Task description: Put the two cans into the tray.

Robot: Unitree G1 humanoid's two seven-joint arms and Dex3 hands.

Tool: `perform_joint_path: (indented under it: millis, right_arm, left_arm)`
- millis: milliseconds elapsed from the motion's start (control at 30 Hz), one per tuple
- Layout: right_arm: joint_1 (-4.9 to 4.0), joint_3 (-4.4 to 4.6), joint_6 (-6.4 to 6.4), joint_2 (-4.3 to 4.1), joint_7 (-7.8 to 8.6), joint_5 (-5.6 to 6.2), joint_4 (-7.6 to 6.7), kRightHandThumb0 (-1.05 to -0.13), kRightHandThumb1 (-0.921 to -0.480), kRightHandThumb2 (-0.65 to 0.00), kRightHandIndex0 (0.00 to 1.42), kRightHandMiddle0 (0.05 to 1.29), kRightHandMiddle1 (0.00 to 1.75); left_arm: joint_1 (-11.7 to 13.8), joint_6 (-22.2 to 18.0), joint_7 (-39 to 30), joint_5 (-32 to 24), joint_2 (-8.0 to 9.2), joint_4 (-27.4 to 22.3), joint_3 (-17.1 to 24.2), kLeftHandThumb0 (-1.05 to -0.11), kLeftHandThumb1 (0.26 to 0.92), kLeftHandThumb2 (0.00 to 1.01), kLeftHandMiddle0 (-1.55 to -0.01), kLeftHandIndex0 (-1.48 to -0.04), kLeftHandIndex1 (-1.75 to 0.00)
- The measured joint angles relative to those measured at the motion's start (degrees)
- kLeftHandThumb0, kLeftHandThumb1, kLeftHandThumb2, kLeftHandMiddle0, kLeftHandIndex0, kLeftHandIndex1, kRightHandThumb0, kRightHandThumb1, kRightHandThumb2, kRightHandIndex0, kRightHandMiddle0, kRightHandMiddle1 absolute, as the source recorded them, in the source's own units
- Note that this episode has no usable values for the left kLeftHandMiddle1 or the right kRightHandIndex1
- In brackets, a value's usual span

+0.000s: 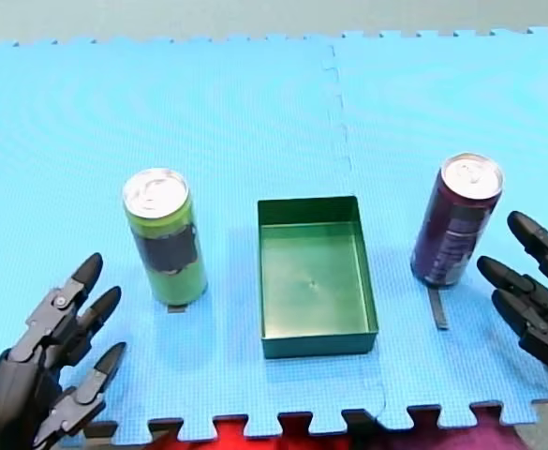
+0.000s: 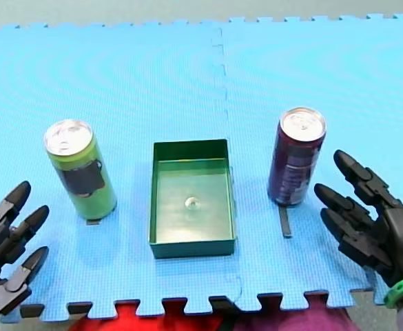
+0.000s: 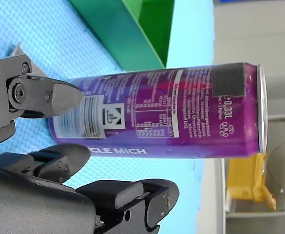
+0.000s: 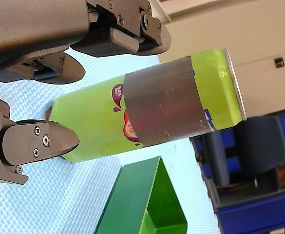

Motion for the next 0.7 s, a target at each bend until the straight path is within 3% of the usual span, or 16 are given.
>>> perform_joint_path:
  millis: [533,600,667,700]
  right_arm:
    - [-0.06,0.10,0.76,0.16,-0.39,-0.02,-0.26,-1.048,-0.921,-0.238,0.56,0.36,0.00]
    - [-0.07,0.08,0.80,0.21,-0.40,0.00,-0.26,-1.048,-0.880,-0.145,0.56,0.36,0.00]
    - [-0.08,0.00,0.80,0.38,-0.57,0.09,-0.27,-0.995,-0.701,-0.030,0.55,0.34,0.00]
    - [-0.09,-0.03,0.82,0.53,-0.84,0.12,-0.32,-0.981,-0.670,-0.016,0.53,0.32,0.00]
  left_arm:
    - [0.0,0.3,-1.4,-1.3,-0.08,-0.1,0.4,-1.048,0.921,0.35,-0.41,-0.30,-0.01]
    - [0.0,0.3,-1.4,-1.3,-0.07,-0.1,0.4,-1.048,0.921,0.35,-0.41,-0.30,-0.01]
    - [0.0,0.3,-1.5,-1.3,-0.05,0.0,0.5,-1.048,0.921,0.35,-0.41,-0.30,-0.01]
    - [0.0,0.3,-1.5,-1.4,-0.03,0.0,0.6,-1.048,0.921,0.35,-0.41,-0.30,-0.01]
